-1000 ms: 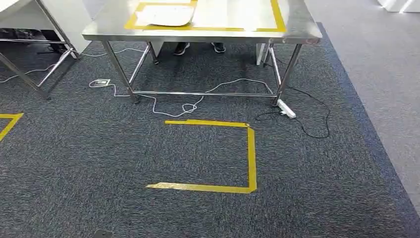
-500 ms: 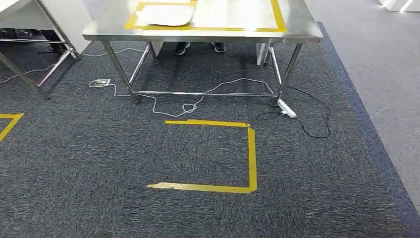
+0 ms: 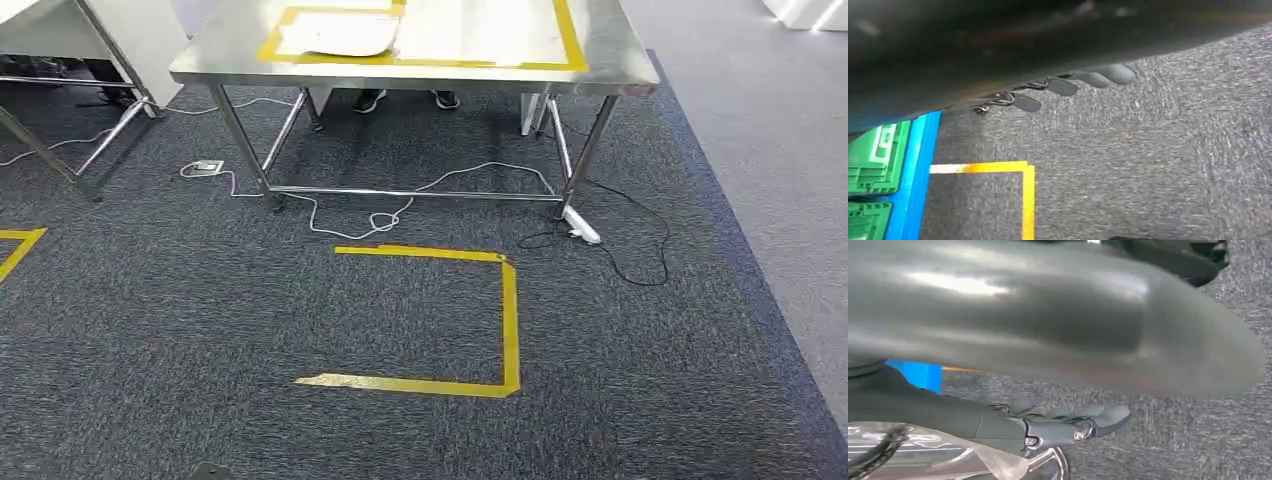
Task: Take the parts from the cabinet and place them on the table.
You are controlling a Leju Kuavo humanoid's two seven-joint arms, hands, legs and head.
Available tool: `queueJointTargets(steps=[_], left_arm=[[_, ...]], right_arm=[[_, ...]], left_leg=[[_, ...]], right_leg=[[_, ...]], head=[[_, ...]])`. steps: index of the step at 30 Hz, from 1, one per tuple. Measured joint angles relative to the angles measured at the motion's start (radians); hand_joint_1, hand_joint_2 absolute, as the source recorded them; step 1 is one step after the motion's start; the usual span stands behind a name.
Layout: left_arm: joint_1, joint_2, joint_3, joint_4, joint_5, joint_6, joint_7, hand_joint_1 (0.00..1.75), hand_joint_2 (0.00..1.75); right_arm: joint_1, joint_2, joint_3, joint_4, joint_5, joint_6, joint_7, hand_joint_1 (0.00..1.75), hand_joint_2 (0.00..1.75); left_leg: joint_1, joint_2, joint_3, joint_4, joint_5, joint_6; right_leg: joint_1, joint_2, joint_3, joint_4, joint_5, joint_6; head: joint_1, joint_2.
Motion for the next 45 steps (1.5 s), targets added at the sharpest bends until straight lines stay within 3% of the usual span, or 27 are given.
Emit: queueJointTargets(steps=[1,2,3,4,6,9,14,17,45], left_arm=[[0.001,0.000,-0.001,0.000,0.000,0.000,0.000,0.00,0.00],[0.001,0.000,-0.002,0.000,0.000,0.000,0.000,0.00,0.00],[0.000,0.000,-0.002,0.000,0.000,0.001,0.001,0.00,0.00],[0.000,0.000,-0.002,-0.001,0.000,0.002,0.002,0.00,0.00],[0.000,0.000,-0.002,-0.001,0.000,0.007,0.010,0.00,0.00],[0.000,0.000,-0.002,-0.002,0.003,0.022,0.024,0.00,0.00],[0.000,0.000,-0.002,-0.002,0.014,0.028,0.035,0.00,0.00],[0.000,0.000,-0.003,-0.005,0.014,0.029,0.036,0.00,0.00],[0.009,0.000,-0.032,-0.017,0.043,0.042,0.105,0.00,0.00]], right_arm=[[0.000,0.000,-0.001,0.000,0.000,0.000,0.000,0.00,0.00],[0.000,0.000,-0.001,0.000,0.000,0.000,0.000,0.00,0.00],[-0.002,0.000,-0.001,0.002,0.000,0.000,0.000,0.00,0.00],[-0.002,0.000,0.000,0.002,0.000,0.000,-0.001,0.00,0.00],[0.000,0.000,-0.002,0.003,0.000,0.001,0.000,0.00,0.00],[-0.002,0.000,-0.005,0.004,0.002,0.001,0.000,0.00,0.00],[-0.006,0.000,-0.007,0.005,0.005,0.002,0.000,0.00,0.00],[-0.006,0.000,-0.007,0.005,0.005,0.002,0.000,0.00,0.00],[-0.010,0.000,-0.015,0.005,0.017,-0.004,0.019,0.00,0.00]], left_leg=[[0.001,0.000,0.012,0.000,-0.006,-0.004],[0.001,0.000,0.022,0.000,-0.014,-0.010],[-0.004,0.000,0.020,0.003,-0.019,-0.017],[-0.003,0.000,0.021,0.005,-0.021,-0.021],[-0.003,0.000,0.021,0.007,-0.020,-0.007],[-0.002,0.000,0.023,0.004,-0.020,-0.007],[0.000,0.000,0.026,-0.003,-0.023,-0.013],[0.003,0.000,0.027,-0.004,-0.025,-0.023],[0.001,0.000,0.030,-0.004,-0.028,-0.027]], right_leg=[[-0.001,0.000,0.034,-0.093,0.064,0.000],[-0.001,0.000,0.064,-0.176,0.110,-0.002],[0.002,0.001,0.072,-0.188,0.097,-0.004],[0.002,0.003,0.085,-0.193,0.101,-0.010],[0.002,0.004,0.084,-0.197,0.104,-0.008],[0.005,0.004,0.084,-0.197,0.101,-0.011],[0.007,0.003,0.085,-0.197,0.095,-0.021],[0.009,0.003,0.087,-0.197,0.093,-0.024],[0.007,0.003,0.094,-0.202,0.093,-0.024]], head=[[0.000,0.000],[0.001,0.000],[-0.001,0.000],[-0.001,0.000],[-0.005,0.000],[-0.005,0.000],[-0.005,0.000],[-0.005,0.000],[-0.004,0.000]])
